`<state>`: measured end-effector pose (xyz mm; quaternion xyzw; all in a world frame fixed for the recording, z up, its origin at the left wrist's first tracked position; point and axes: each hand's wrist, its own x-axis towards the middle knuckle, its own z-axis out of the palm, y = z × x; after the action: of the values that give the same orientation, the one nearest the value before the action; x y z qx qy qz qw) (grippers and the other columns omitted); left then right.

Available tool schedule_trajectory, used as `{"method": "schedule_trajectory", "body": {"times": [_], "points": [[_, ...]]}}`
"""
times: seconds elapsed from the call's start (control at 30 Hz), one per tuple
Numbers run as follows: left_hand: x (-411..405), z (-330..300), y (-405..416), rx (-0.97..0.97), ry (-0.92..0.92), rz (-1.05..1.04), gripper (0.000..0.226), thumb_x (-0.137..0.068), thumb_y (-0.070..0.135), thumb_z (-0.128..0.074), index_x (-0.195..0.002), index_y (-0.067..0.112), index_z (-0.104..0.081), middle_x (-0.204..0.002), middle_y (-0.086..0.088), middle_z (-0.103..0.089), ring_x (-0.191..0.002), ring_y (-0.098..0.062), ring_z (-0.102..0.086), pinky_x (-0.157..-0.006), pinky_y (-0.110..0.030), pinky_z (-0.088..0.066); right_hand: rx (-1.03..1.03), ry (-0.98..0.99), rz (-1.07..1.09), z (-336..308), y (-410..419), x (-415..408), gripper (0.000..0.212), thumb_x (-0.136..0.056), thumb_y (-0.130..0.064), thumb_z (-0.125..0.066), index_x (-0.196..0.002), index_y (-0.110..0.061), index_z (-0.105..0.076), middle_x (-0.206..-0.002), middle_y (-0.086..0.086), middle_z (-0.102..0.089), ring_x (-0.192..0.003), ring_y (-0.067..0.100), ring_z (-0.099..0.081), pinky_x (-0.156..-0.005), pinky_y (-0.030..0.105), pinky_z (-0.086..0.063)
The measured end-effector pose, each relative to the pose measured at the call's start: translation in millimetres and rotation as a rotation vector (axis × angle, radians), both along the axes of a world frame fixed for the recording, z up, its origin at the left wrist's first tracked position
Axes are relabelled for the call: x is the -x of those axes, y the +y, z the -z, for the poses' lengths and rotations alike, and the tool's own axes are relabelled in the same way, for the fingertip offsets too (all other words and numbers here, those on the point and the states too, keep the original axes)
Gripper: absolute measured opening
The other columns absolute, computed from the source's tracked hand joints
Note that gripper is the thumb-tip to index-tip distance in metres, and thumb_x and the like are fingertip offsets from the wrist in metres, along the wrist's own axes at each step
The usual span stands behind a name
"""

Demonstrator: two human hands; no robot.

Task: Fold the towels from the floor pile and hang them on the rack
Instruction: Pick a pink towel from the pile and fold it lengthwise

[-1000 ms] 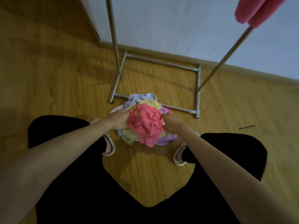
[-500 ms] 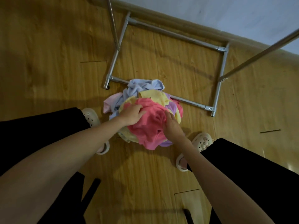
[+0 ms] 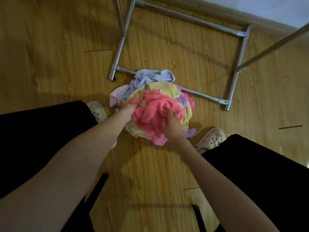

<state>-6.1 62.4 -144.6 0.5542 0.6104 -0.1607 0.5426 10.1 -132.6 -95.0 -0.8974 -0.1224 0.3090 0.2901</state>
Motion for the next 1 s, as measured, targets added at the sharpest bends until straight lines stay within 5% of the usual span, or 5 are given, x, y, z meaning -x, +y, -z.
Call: {"method": "schedule_trajectory", "body": {"times": [0.23,0.33,0.6,0.8,1.0], "points": [[7,-68,-10,-0.110,-0.360,0.174,0.019,-0.088,0.022,-0.065,-0.101,0.009,-0.069,-0.092,0.000,-0.069,-0.091,-0.021,-0.065,-0.072,-0.031,-0.052,-0.080,-0.041,-0.075,-35,-7,6,0.048,-0.094,-0.008,-0.044,-0.141,-0.004,-0.036,-0.141,0.020,-0.042,-0.124,0.036,-0.046,-0.095,0.043,-0.044],[11,-137,-26,-0.057,-0.586,0.282,0.014,-0.089,0.014,-0.064,-0.102,0.017,-0.069,-0.086,0.011,-0.066,-0.080,-0.002,-0.064,-0.068,-0.018,-0.049,-0.141,-0.062,-0.064,-61,-12,6,0.054,-0.094,-0.010,-0.049,-0.144,-0.004,-0.032,-0.146,0.018,-0.038,-0.132,0.033,-0.040,-0.104,0.046,-0.040],[32,-302,-52,-0.009,-0.922,0.547,0.022,-0.094,0.005,-0.051,-0.107,0.017,-0.064,-0.074,0.024,-0.069,-0.073,0.011,-0.061,-0.064,-0.006,-0.043,-0.572,-0.054,0.220,-203,-37,5,0.043,-0.097,-0.020,-0.047,-0.139,-0.018,-0.038,-0.122,0.007,-0.058,-0.105,0.016,-0.059,-0.088,0.036,-0.052],[43,-394,-67,0.000,-1.075,0.697,0.030,-0.087,0.015,-0.055,-0.090,0.038,-0.074,-0.084,0.020,-0.072,-0.082,0.006,-0.064,-0.069,-0.009,-0.047,-0.816,-0.193,0.137,-330,-52,7,0.020,-0.097,-0.017,-0.050,-0.108,-0.008,-0.063,-0.089,-0.005,-0.067,-0.080,0.009,-0.063,-0.069,0.033,-0.053],[52,-446,-75,-0.044,-1.144,0.816,0.026,-0.092,0.003,-0.051,-0.105,0.020,-0.064,-0.088,0.021,-0.072,-0.089,0.005,-0.065,-0.077,-0.011,-0.049,-0.870,-0.308,0.093,-395,-55,21,0.010,-0.092,-0.014,-0.059,-0.085,-0.008,-0.062,-0.067,-0.006,-0.058,-0.060,0.002,-0.051,-0.055,0.022,-0.041]]}}
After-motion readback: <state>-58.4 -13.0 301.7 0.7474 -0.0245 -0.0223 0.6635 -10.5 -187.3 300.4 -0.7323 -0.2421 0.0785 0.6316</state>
